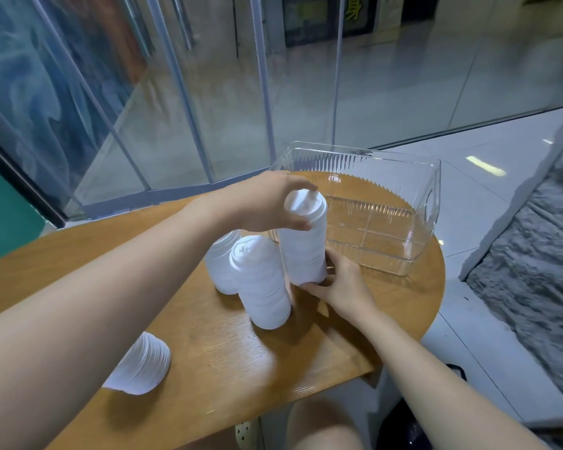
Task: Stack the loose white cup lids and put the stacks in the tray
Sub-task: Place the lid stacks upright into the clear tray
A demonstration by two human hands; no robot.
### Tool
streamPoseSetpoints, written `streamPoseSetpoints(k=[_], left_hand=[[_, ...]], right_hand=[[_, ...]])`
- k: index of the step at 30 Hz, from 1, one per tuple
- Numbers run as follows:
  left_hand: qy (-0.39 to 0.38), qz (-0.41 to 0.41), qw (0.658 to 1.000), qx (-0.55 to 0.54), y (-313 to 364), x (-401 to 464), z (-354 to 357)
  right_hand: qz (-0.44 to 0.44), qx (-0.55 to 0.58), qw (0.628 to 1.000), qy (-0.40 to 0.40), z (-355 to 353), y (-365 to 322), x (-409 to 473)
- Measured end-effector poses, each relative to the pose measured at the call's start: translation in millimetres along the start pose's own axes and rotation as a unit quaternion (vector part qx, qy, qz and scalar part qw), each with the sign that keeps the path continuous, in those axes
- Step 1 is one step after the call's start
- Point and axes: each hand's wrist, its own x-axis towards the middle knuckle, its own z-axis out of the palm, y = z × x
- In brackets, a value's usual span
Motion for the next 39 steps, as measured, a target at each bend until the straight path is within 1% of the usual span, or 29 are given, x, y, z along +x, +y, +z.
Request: streamPoseSetpoints(k=[7, 12, 15, 18, 23, 29, 34, 39], left_hand=[[0.065, 0.022, 0.997, -0.034, 24.2, -2.7, -49.9], [0.099, 0.023, 0.995, -0.024, 31.5, 6.4, -85.9], [0.112, 0.026, 0.993, -0.017, 28.4, 24.2, -97.7], [0.099, 0.019, 0.995, -0.006, 16.4, 49.6, -102.9], [0.073, -0.016, 0.997, 0.008, -19.3, 100.6, -98.7], [0.030, -0.041, 0.999, -0.021, -64.7, 163.3, -80.1], [0.023, -0.052, 0.998, -0.034, -93.2, 200.9, -62.0], [0.017, -0.039, 0.998, -0.037, -106.7, 216.2, -40.6]], right_hand=[[-0.054, 0.000, 0.995, 0.087, -30.5, -31.5, 15.9], [-0.086, -0.004, 0.991, 0.106, -51.5, -60.9, 41.5], [-0.065, -0.008, 0.992, 0.109, -54.9, -66.9, 66.1], [-0.046, -0.020, 0.995, 0.092, -54.8, -65.8, 95.3], [-0.011, -0.026, 0.998, 0.047, -48.3, -48.4, 145.5], [0.034, -0.047, 0.998, 0.014, -28.8, -11.2, 203.4], [0.066, -0.026, 0.997, -0.002, -12.1, 7.6, 232.2], [0.090, -0.018, 0.996, -0.019, -9.6, 26.7, 241.6]])
